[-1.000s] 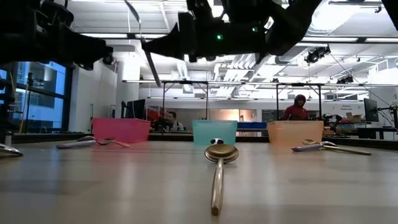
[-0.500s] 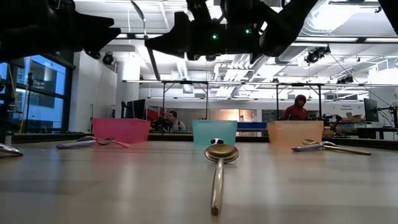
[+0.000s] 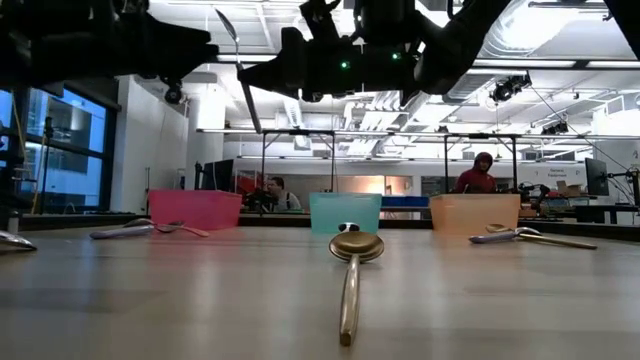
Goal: Sort silverware by color (type)
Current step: Put the violet spoon into the red bin
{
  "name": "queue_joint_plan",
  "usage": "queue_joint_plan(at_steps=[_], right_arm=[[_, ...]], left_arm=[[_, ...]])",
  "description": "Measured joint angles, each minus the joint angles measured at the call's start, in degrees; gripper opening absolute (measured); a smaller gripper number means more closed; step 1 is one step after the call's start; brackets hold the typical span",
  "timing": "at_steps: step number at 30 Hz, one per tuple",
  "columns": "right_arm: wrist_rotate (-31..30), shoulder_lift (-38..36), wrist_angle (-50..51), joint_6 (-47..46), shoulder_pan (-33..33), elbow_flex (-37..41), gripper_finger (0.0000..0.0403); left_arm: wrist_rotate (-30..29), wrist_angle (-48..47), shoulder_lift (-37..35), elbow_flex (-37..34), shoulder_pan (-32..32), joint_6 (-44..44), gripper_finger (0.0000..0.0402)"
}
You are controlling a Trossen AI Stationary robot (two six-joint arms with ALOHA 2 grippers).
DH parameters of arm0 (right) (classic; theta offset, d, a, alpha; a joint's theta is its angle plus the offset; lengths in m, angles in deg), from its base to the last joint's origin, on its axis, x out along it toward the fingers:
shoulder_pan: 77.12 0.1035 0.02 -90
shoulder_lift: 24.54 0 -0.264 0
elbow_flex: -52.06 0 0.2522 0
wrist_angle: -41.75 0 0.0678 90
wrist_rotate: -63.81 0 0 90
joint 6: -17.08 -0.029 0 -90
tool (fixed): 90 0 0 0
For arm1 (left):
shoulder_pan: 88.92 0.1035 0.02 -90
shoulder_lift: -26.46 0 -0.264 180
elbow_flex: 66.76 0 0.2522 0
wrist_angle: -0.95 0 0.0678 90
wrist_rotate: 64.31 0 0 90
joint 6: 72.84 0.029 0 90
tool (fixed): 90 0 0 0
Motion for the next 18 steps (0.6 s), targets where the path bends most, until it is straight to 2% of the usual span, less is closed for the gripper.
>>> queue_joint_plan(at_steps=[12, 18], right_arm=[[0.94, 0.00, -0.82, 0.01, 0.00, -0.02, 0.0005], [1.32, 0.00, -0.96, 0.00, 0.00, -0.02, 0.0005]], left_arm=[[0.77, 0.10, 8.55, 3.93, -0.02, 0.53, 0.0179], [1.92, 4.51, 12.75, 4.43, -0.02, 0.84, 0.0179]])
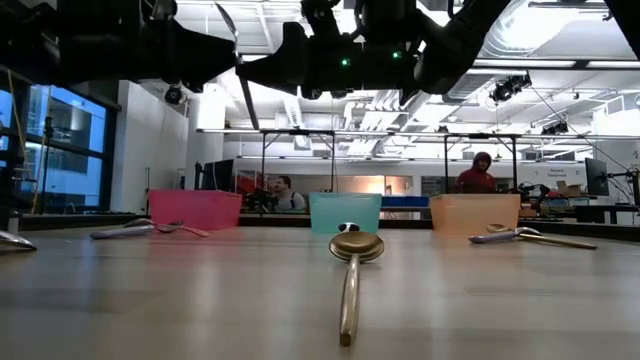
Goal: Sort silverware by color (type)
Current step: Put the violet spoon into the red bin
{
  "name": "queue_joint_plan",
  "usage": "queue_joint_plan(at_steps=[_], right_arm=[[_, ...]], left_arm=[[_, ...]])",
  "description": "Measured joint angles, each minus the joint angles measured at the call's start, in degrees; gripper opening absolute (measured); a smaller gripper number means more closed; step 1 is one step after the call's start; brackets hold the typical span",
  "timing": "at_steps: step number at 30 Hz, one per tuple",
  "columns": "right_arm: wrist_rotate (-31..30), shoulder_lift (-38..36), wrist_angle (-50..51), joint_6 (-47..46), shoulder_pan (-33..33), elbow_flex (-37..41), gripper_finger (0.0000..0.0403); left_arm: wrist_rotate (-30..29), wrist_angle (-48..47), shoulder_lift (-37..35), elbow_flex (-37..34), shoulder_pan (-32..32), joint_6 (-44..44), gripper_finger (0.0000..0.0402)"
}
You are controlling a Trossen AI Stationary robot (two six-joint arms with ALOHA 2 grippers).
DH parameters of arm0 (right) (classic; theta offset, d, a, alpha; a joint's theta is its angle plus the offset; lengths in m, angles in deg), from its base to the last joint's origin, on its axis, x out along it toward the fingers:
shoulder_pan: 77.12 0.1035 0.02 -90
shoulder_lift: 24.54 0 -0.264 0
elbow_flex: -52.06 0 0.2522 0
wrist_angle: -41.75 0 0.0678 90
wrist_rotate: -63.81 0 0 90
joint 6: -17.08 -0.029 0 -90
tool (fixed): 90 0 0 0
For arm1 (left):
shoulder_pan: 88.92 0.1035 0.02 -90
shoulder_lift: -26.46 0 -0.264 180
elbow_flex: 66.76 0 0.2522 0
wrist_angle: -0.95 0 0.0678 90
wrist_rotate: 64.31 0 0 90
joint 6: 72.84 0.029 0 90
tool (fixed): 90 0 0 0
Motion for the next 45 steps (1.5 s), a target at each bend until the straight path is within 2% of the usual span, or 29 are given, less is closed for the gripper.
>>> queue_joint_plan(at_steps=[10, 19, 23, 32, 35, 37, 39, 45], right_arm=[[0.02, 0.00, 0.04, -0.44, 0.00, 0.00, 0.0005], [0.02, 0.00, 0.51, -0.44, 0.00, 0.00, 0.0007], [0.02, 0.00, 0.55, -0.44, 0.00, 0.00, 0.0005], [0.02, 0.00, 0.11, -0.38, 0.00, -0.04, 0.0005], [0.00, 0.00, 0.15, -0.51, 0.00, -0.04, 0.0011], [-0.27, 0.00, 0.10, -1.86, 0.00, -0.04, 0.0023], [-3.22, 0.00, 0.00, -3.76, 0.00, -0.07, 0.0042], [-10.76, 0.01, 0.66, -3.79, -0.04, -0.04, 0.0106]], left_arm=[[0.13, 4.97, 5.05, 0.00, 0.00, 1.64, 0.0179], [1.13, 8.32, 6.11, 0.59, 0.00, 3.17, 0.0171], [1.24, 6.71, 6.11, 2.26, 0.00, 3.16, 0.0139], [1.27, 2.24, 6.15, 4.74, 0.00, 5.57, 0.0022], [1.27, 2.00, 6.07, 4.84, 0.23, 5.79, 0.0011], [1.46, -0.13, 5.51, 5.73, 0.94, 5.54, 0.0012], [1.47, -4.34, 4.92, 7.46, 1.97, 6.02, 0.0010], [1.16, -23.62, 4.40, 16.71, 6.75, 7.70, 0.0009]])
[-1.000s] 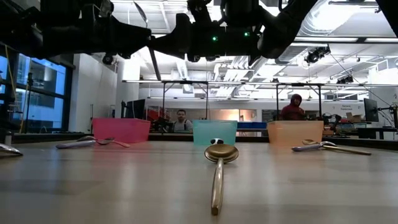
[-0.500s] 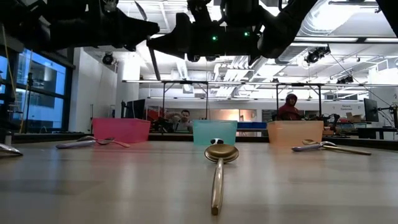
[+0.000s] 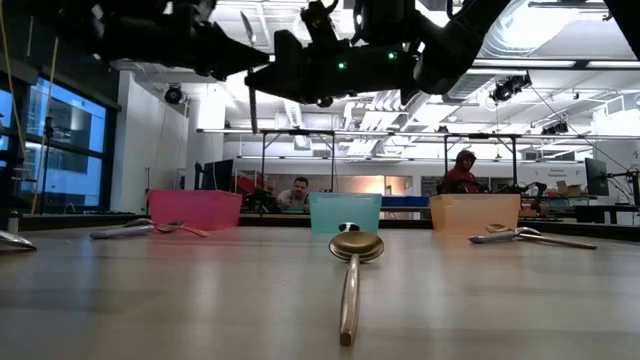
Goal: Sort silverware by color (type)
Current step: Put the violet spoon into the red bin
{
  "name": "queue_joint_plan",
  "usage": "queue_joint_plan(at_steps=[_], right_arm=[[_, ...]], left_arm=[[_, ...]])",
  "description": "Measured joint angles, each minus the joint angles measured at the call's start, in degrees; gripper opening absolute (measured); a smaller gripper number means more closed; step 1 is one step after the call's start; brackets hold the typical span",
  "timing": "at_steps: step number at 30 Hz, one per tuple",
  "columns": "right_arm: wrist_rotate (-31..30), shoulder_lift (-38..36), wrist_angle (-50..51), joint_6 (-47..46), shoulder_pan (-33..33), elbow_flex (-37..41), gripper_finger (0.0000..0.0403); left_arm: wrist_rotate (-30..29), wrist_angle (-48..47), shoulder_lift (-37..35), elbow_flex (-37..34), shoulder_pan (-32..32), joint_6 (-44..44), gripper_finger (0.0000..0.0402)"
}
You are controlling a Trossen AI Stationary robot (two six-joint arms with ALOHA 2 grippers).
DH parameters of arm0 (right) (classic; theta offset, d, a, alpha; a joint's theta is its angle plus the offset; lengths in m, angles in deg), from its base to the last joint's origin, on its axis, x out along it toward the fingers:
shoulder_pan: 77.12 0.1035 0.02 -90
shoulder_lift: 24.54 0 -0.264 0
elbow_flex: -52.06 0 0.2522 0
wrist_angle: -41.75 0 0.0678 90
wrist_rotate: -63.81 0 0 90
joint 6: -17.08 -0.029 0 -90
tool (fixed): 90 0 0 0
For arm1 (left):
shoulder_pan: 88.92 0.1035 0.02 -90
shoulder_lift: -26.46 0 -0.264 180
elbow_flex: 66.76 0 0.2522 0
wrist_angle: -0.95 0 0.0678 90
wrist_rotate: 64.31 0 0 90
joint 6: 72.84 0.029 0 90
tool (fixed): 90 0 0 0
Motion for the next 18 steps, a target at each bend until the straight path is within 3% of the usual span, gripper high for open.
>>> queue_joint_plan(at_steps=[3, 6, 11, 13, 18], right_arm=[[-4.14, -0.04, 2.74, 0.22, 0.07, 0.00, 0.0118], [-7.96, -1.06, 9.70, 0.75, 0.22, 0.04, 0.0110], [-10.90, -3.13, 16.93, 1.69, 0.59, 1.54, 0.0040], [-10.91, -3.50, 17.40, 2.36, 0.56, 3.04, 0.0011], [-10.92, -4.02, 15.28, 0.12, -0.92, 7.94, 0.0009]], left_arm=[[-4.07, -9.55, 0.00, 5.56, 2.66, -0.21, 0.0009], [-12.41, -18.64, -0.02, 10.46, 5.18, 0.45, 0.0009], [-26.97, -35.00, 1.41, 18.11, 11.76, -0.37, 0.0009], [-28.16, -40.31, 3.05, 20.10, 15.55, -1.64, 0.0009], [-19.36, -45.44, 10.92, 23.72, 26.17, -2.28, 0.0009]])
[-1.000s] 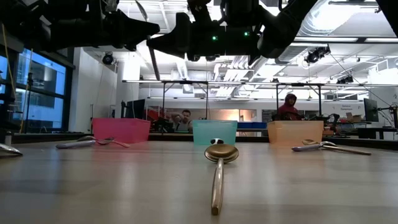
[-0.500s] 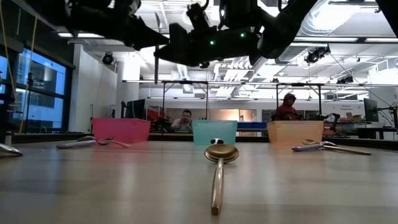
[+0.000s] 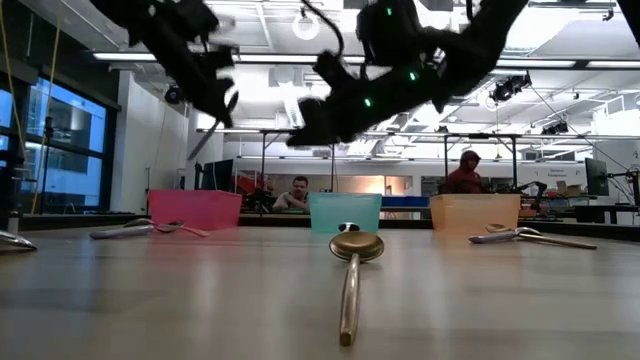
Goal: Sort silverware by color (type)
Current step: Put the violet spoon into the red bin
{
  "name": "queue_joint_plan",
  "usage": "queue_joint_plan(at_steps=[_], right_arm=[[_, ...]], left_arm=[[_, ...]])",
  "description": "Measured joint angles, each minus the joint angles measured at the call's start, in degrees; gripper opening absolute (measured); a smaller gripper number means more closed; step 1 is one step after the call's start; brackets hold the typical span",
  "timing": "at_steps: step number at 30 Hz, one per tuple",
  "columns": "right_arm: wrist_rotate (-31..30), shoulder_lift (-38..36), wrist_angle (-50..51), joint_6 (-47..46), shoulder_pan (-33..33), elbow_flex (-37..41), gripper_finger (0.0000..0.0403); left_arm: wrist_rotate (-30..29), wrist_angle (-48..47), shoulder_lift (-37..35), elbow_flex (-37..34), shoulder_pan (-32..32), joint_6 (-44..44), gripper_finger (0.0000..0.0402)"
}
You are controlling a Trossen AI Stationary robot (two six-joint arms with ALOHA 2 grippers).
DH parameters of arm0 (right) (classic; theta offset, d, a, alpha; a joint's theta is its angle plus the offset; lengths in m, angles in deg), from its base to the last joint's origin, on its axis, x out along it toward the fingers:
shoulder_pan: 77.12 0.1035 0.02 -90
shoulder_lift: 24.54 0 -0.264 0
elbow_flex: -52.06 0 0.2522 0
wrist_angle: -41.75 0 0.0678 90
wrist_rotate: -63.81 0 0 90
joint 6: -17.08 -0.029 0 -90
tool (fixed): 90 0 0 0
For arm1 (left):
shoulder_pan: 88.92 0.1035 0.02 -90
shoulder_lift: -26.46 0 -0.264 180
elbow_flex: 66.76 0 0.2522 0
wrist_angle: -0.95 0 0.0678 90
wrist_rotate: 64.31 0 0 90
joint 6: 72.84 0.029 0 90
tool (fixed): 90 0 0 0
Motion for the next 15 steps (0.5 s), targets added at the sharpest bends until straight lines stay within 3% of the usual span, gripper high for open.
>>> queue_joint_plan(at_steps=[7, 15], right_arm=[[1.20, 0.03, -5.33, -0.75, -0.57, 3.58, 0.0002], [1.77, 0.03, -5.10, -1.67, -0.36, 3.58, 0.0000]], left_arm=[[6.14, -6.28, 15.05, 7.23, 9.73, 0.03, 0.0009], [12.21, -7.82, 24.07, 9.58, 11.38, -1.22, 0.0009]])
